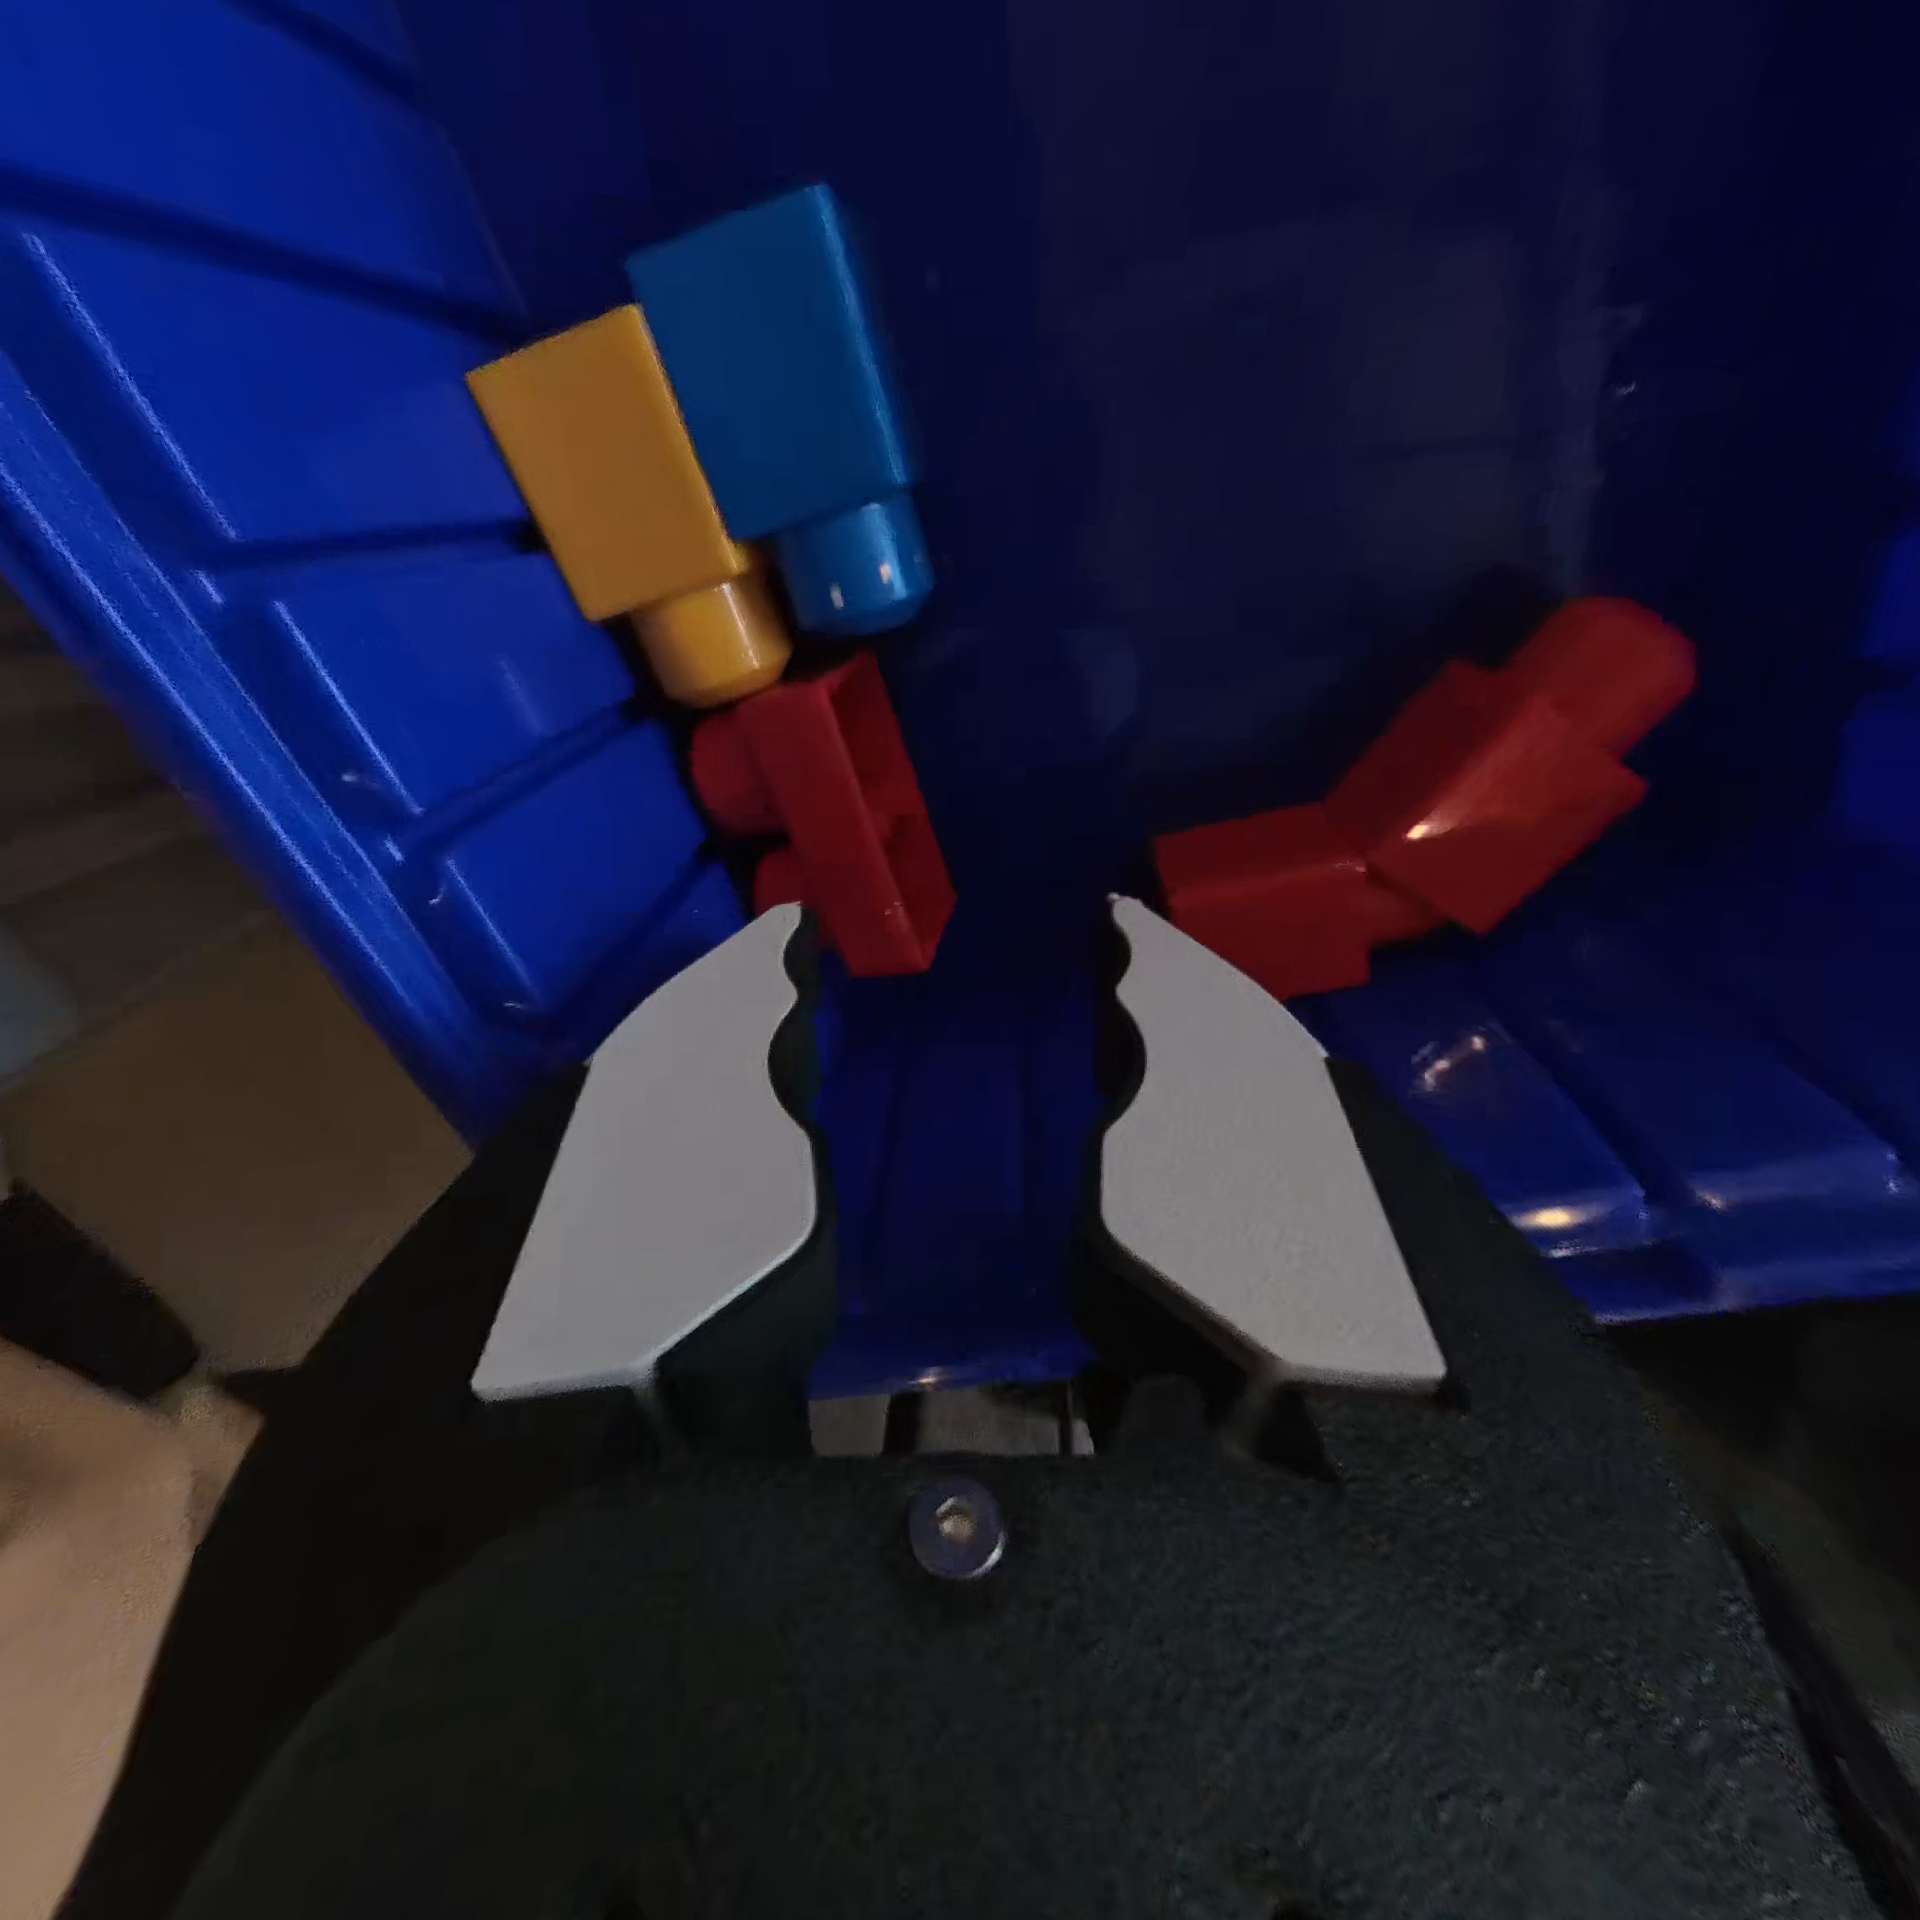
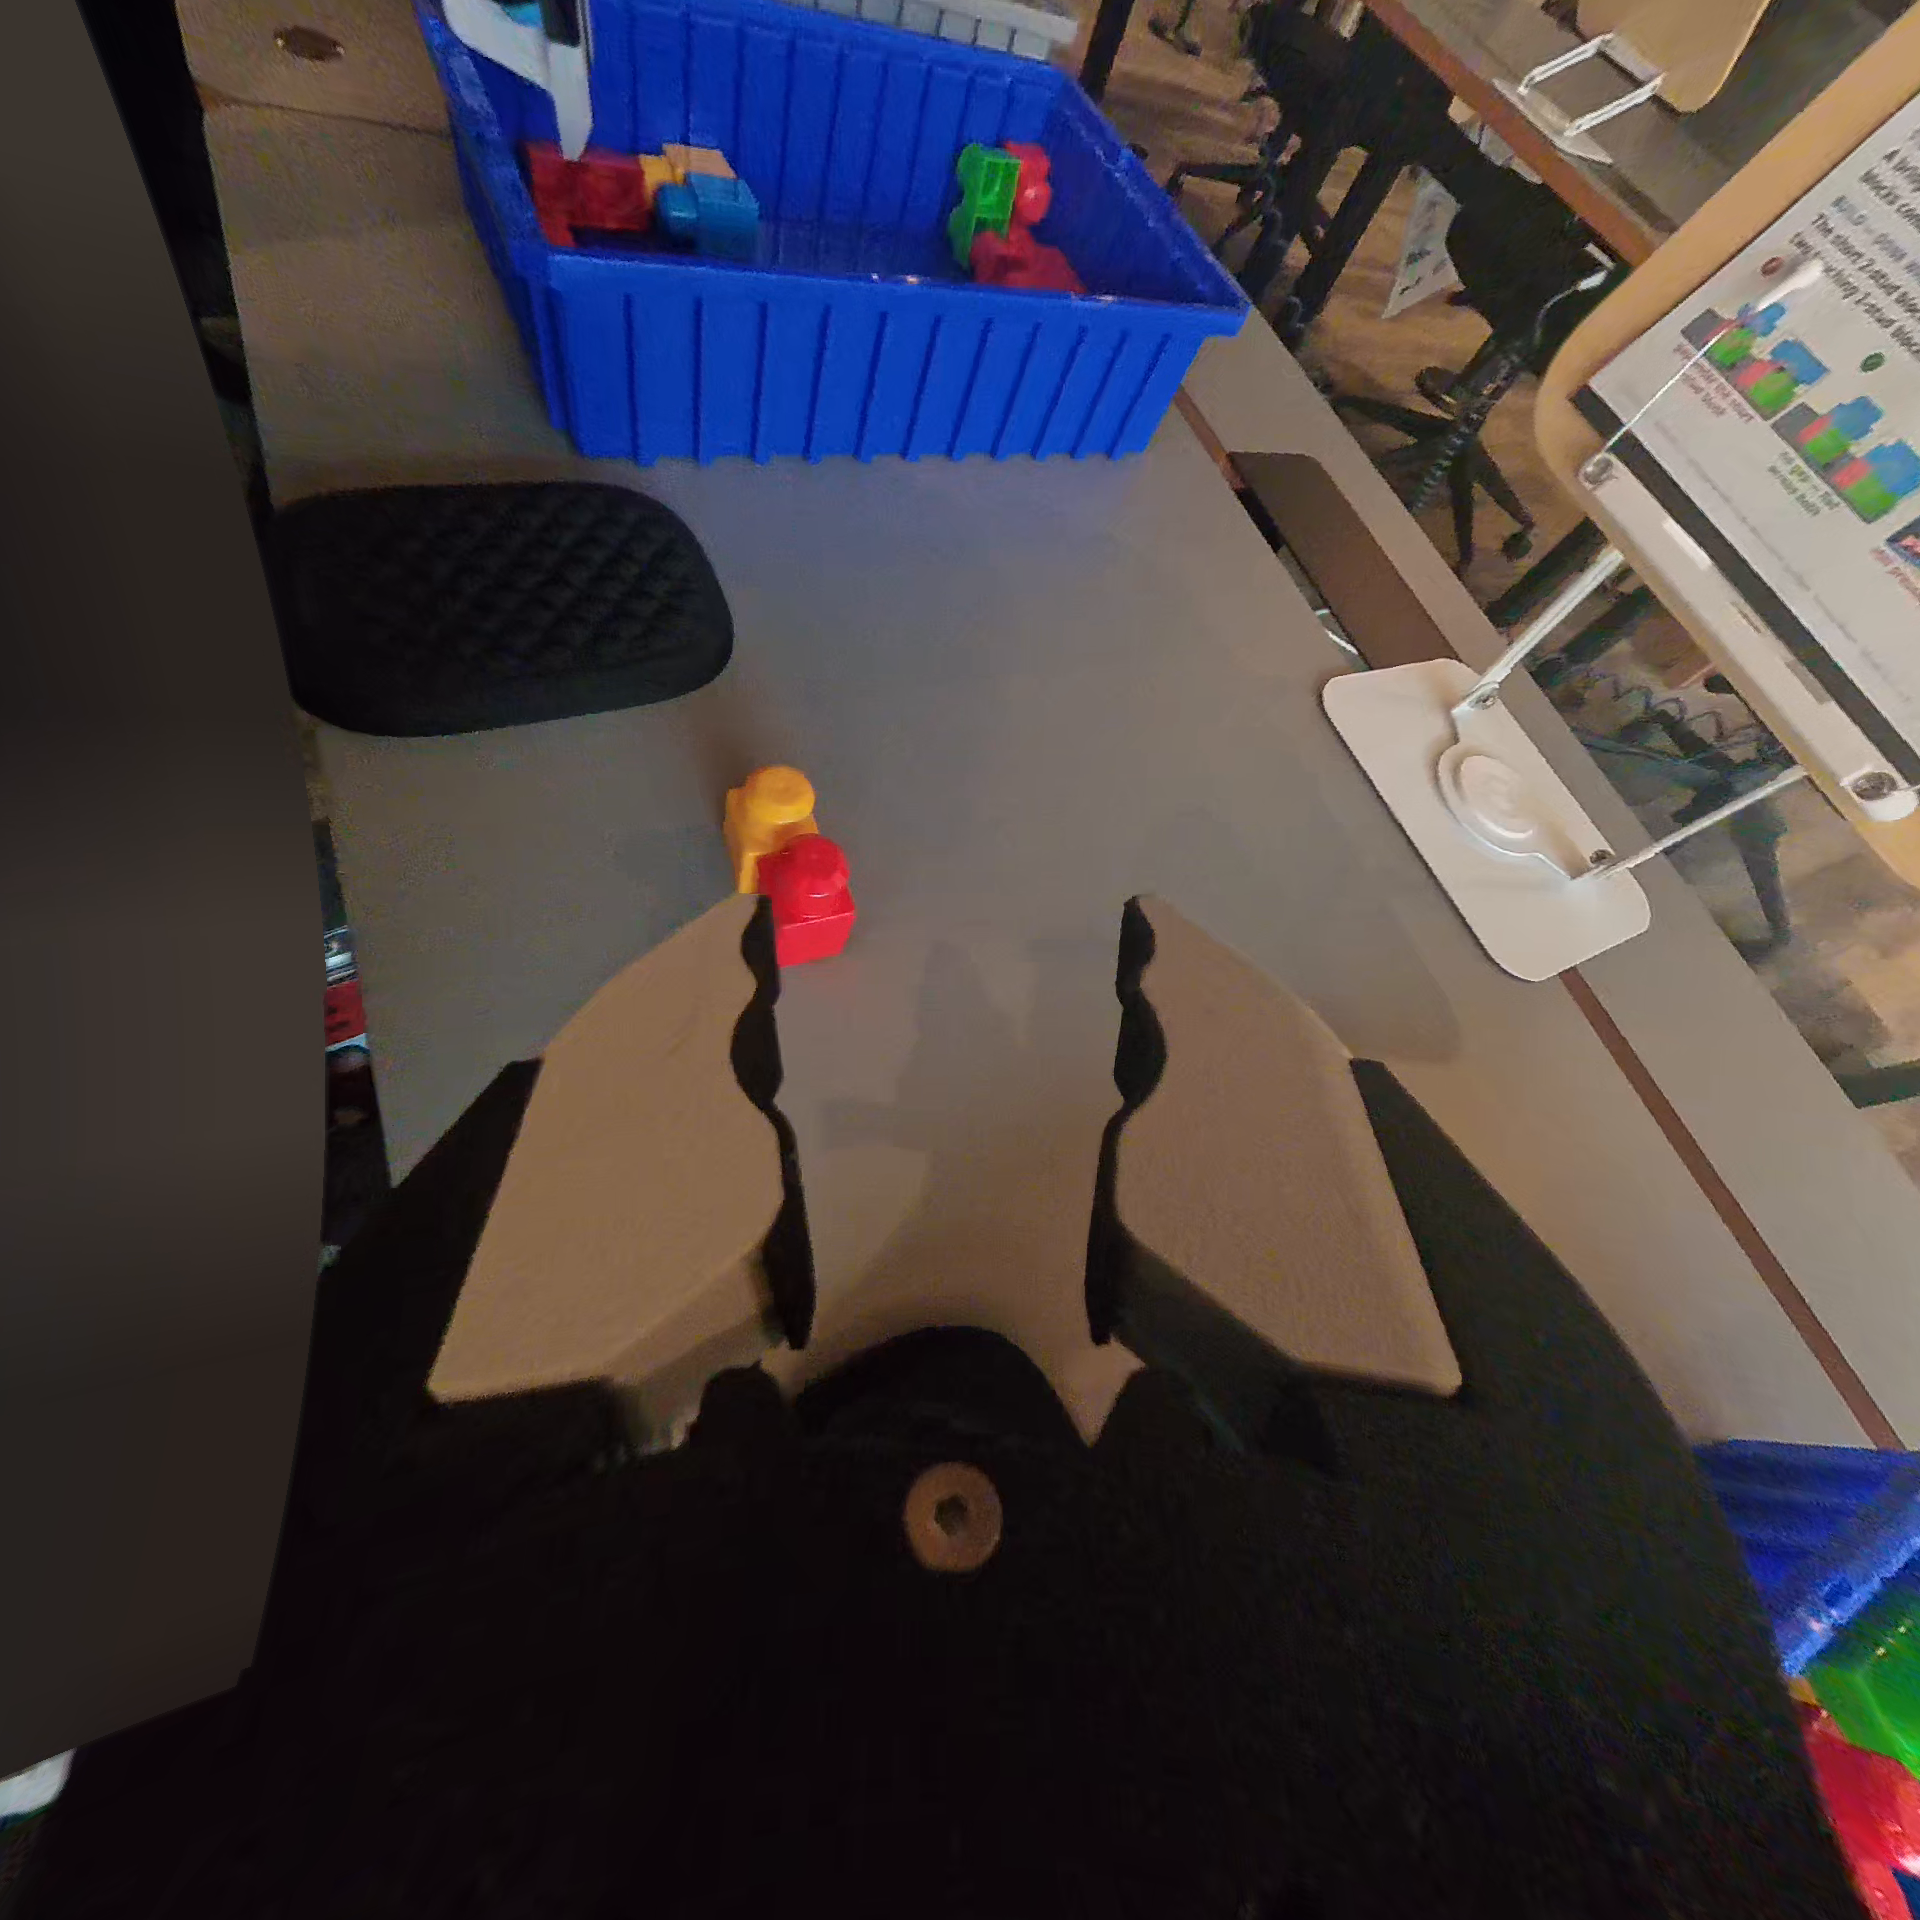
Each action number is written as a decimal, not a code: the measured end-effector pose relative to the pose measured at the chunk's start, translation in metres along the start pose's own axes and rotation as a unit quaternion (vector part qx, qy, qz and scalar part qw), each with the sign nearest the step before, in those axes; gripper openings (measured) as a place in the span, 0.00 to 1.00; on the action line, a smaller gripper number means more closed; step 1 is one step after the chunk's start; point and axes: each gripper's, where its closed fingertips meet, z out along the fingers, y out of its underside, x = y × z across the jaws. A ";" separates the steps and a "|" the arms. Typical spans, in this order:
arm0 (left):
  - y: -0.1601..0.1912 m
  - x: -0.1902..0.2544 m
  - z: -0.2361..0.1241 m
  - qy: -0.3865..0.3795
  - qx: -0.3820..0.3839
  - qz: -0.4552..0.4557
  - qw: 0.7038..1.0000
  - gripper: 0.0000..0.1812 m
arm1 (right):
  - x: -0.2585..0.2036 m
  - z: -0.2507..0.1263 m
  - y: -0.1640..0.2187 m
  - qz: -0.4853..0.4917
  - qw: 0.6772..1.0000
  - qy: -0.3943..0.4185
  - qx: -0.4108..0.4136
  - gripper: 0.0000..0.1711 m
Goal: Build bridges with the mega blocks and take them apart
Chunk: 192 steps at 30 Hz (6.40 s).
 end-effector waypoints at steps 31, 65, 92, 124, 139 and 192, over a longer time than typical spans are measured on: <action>-0.007 -0.023 0.029 -0.185 -0.058 0.086 0.977 0.12 | 0.000 -0.027 -0.018 -0.036 0.998 0.016 0.043 0.31; -0.075 0.286 -0.226 -0.567 0.512 0.334 0.552 0.10 | -0.038 0.133 -0.168 0.189 0.956 -0.175 0.138 0.36; -0.061 0.340 -0.213 -0.021 0.701 0.269 0.660 0.51 | -0.023 0.107 -0.142 0.138 0.945 -0.206 0.213 0.21; -0.031 0.411 -0.221 0.488 0.631 0.276 0.536 0.19 | -0.063 0.047 -0.125 0.073 0.870 -0.281 0.398 0.21; -0.034 0.413 -0.203 0.462 0.591 0.283 0.597 0.19 | -0.064 0.059 -0.109 0.050 0.896 -0.253 0.361 0.22; -0.028 0.375 -0.137 0.352 0.565 0.348 0.660 0.32 | -0.055 0.145 0.035 -0.161 0.933 -0.219 -0.236 0.20</action>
